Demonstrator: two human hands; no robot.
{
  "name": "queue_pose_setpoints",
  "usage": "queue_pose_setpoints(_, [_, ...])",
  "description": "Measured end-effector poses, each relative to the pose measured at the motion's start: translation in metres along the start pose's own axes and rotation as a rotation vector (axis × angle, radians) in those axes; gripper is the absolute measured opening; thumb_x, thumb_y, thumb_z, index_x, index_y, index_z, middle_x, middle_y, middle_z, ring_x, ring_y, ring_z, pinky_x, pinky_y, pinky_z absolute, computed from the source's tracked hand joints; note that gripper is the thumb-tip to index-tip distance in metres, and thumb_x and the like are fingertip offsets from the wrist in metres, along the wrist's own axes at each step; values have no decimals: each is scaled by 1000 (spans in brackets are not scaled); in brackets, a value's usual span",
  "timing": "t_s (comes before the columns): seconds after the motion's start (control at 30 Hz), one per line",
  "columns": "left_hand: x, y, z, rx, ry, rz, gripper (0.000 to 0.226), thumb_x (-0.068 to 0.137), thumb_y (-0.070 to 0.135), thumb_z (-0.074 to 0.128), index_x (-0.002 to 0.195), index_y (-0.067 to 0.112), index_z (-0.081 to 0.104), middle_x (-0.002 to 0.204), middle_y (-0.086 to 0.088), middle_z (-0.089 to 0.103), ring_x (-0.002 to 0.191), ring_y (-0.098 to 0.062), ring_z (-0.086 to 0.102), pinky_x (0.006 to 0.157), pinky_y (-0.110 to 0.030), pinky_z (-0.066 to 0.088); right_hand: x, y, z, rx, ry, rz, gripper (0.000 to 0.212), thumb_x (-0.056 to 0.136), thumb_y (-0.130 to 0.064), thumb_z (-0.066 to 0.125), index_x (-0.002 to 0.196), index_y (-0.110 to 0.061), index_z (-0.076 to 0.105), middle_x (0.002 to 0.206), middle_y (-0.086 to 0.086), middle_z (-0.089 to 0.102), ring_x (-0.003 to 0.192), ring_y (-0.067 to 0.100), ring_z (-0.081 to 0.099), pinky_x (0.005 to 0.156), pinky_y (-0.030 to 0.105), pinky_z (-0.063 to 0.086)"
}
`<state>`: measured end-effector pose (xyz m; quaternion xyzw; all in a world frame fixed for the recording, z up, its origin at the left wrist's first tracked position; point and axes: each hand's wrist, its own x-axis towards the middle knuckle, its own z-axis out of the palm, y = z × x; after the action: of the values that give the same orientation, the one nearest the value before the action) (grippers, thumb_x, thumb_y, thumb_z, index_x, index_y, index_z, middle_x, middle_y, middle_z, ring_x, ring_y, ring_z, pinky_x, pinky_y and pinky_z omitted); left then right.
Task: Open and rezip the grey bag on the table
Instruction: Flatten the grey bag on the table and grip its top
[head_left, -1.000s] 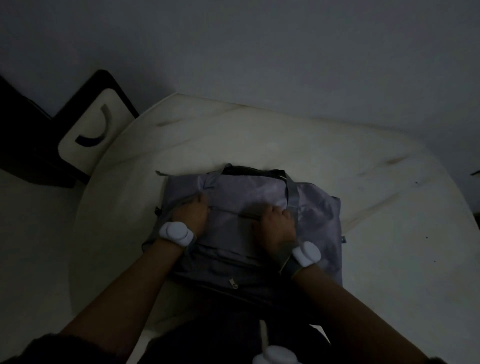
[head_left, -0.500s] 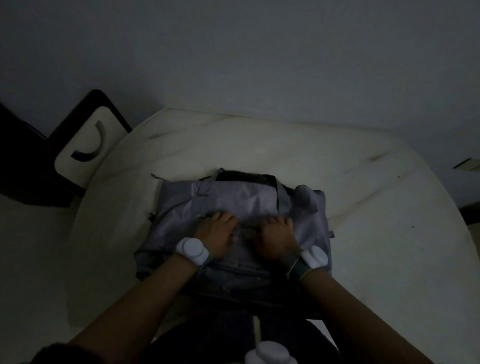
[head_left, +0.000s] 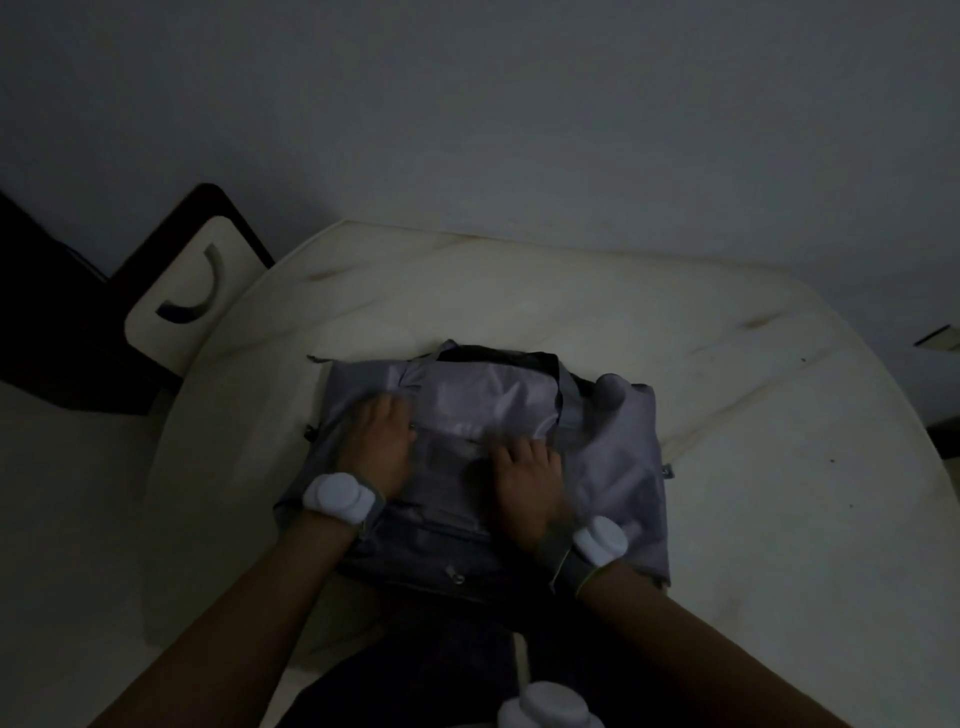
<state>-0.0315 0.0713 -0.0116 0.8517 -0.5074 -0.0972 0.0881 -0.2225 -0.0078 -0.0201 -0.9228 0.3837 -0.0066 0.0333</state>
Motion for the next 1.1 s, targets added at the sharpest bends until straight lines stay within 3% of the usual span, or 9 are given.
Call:
queue_pose_setpoints(0.13, [8,-9,-1,21,-147,-47,25,93,25,50,101,4,59,110,-20,58,95,-34,56,79,-37,47,4,-4,0,-15,46,51,17,72,-25,73,82,-15,63,82,9,60,72,31,57,64,36,46])
queue_pose_setpoints(0.27, [15,-5,1,-130,-180,-119,23,95,17,50,94,-1,64,103,-23,64,93,-31,60,77,-25,38,4,2,3,-5,105,-58,11,82,-27,61,89,-18,59,86,8,56,77,30,53,70,38,43])
queue_pose_setpoints(0.4, [14,2,2,-71,-236,-163,23,91,14,54,107,-1,63,112,-21,63,104,-34,59,91,-37,47,-2,10,6,3,145,-241,22,86,-29,46,96,-16,61,90,8,57,80,30,54,73,38,41])
queue_pose_setpoints(0.53, [16,23,-11,-83,-308,-199,30,92,20,48,109,0,62,113,-19,65,105,-34,60,87,-36,47,-2,7,7,92,122,-243,29,78,-37,63,102,-21,64,92,3,63,80,25,58,73,32,39])
queue_pose_setpoints(0.63, [20,30,-22,-198,-274,-152,33,97,19,42,117,-2,59,124,-18,60,109,-31,56,91,-30,41,2,-11,0,270,51,-253,54,70,-32,76,119,-17,60,88,6,70,71,26,65,59,26,48])
queue_pose_setpoints(0.73, [23,37,-41,-201,-309,-104,30,98,18,38,93,2,63,111,-19,64,96,-31,60,76,-27,43,17,-34,-17,467,28,-225,65,71,-28,78,129,-12,53,80,11,71,58,27,65,45,25,46])
queue_pose_setpoints(0.8, [26,40,-54,-156,-364,-99,31,97,18,39,85,1,62,103,-24,64,92,-33,61,71,-29,43,29,-47,-26,455,63,-200,64,68,-31,81,124,-14,56,75,8,71,55,23,65,43,22,44])
queue_pose_setpoints(0.9, [28,31,-68,-117,-362,-71,27,94,14,42,92,-5,62,101,-25,63,92,-35,60,68,-27,38,50,-58,-38,500,35,-201,45,76,-22,75,117,-8,62,85,17,72,69,32,68,58,30,49])
queue_pose_setpoints(1.1, [20,1,-77,-169,-394,-56,24,90,17,47,91,1,65,102,-20,67,89,-32,62,79,-36,52,66,-80,-34,352,38,-277,31,79,-16,70,107,-3,65,91,19,70,76,35,68,60,37,53])
